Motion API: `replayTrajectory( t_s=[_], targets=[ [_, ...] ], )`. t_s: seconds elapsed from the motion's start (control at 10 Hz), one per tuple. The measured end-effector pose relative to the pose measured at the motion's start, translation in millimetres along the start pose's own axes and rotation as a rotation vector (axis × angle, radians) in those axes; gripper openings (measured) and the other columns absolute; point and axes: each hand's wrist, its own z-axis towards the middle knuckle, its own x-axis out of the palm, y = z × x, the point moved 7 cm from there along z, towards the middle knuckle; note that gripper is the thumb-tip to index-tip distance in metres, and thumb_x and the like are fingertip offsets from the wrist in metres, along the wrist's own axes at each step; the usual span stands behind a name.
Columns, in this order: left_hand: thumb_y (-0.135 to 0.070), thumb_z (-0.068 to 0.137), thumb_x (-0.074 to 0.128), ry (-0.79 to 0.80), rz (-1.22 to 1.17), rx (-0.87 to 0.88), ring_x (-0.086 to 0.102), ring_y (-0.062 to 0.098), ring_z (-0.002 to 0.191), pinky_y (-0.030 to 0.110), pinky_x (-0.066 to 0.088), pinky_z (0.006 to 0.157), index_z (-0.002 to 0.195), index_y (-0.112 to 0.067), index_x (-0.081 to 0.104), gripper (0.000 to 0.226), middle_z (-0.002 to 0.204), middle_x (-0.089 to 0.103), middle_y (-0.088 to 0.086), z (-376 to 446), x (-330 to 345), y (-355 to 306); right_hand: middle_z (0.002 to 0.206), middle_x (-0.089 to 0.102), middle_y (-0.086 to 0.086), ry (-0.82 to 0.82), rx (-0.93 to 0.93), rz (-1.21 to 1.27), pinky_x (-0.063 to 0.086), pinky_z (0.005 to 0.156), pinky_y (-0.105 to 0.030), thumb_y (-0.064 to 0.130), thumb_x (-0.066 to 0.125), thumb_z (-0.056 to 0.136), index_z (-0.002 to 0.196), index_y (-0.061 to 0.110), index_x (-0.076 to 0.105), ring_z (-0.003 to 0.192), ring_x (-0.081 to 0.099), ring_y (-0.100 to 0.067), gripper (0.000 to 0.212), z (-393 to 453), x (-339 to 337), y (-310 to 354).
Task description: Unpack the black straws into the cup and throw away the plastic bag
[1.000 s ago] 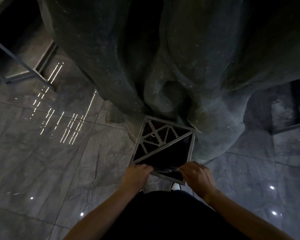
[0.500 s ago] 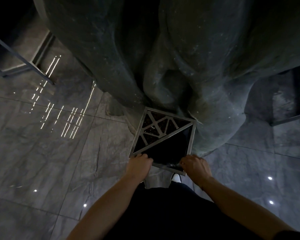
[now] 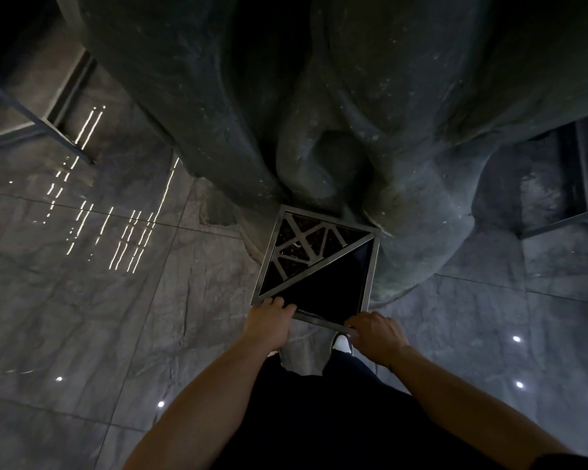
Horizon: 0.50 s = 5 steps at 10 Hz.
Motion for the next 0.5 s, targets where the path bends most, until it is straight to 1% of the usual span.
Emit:
replayTrajectory(
  t_s=[0.1,0.2,0.3,0.4,0.5],
  targets=[
    [-0.026,0.089,0.052,0.005,-0.083,0.017,0.043,0.028,0.129,0.045,0.042,0.101,0.143,-0.023,0.038,0.056,0.138,0.045,0.007,-4.1,0.0,7.6,0.125,0.062,-0.001,-0.003,0.027,0.042,0.048,0.093,-0.038,0.027,0.048,0.091,0.121,0.028,0.058,0.115,0.056,-0.022,0.032,-5.6,-0.4,4.8],
    [-0.028,0.089,0.051,0.003,-0.174,0.016,0.044,0.026,0.129,0.045,0.042,0.101,0.142,-0.025,0.039,0.054,0.14,0.045,0.005,-9.8,-1.6,16.3,0.125,0.062,-0.002,-0.037,0.041,0.068,0.048,0.092,-0.035,0.027,0.05,0.09,0.12,0.027,0.06,0.114,0.057,-0.022,0.032,-10.0,-3.4,8.7],
    [-0.029,0.09,0.052,-0.003,-0.317,0.014,0.047,0.026,0.126,0.043,0.043,0.101,0.139,-0.024,0.044,0.049,0.14,0.046,0.005,-23.4,-2.6,32.3,0.121,0.064,-0.001,-0.092,0.041,0.12,0.049,0.088,-0.032,0.029,0.051,0.09,0.117,0.026,0.062,0.109,0.061,-0.02,0.029,-13.9,-9.4,19.3],
    [-0.029,0.091,0.053,-0.028,-0.394,0.021,0.049,0.025,0.124,0.04,0.044,0.1,0.136,-0.024,0.049,0.045,0.139,0.049,0.005,-34.8,-2.7,43.8,0.12,0.065,-0.001,-0.111,0.015,0.135,0.05,0.088,-0.033,0.031,0.05,0.091,0.118,0.027,0.061,0.107,0.061,-0.019,0.03,-18.1,-11.6,29.6],
    [-0.029,0.093,0.052,-0.09,-0.486,0.009,0.052,0.024,0.122,0.038,0.045,0.099,0.132,-0.023,0.053,0.04,0.136,0.054,0.006,-52.6,-5.7,67.3,0.122,0.064,0.0,-0.127,-0.016,0.105,0.051,0.089,-0.035,0.036,0.048,0.092,0.12,0.028,0.061,0.11,0.059,-0.017,0.032,-20.3,-15.5,46.4]
  ],
)
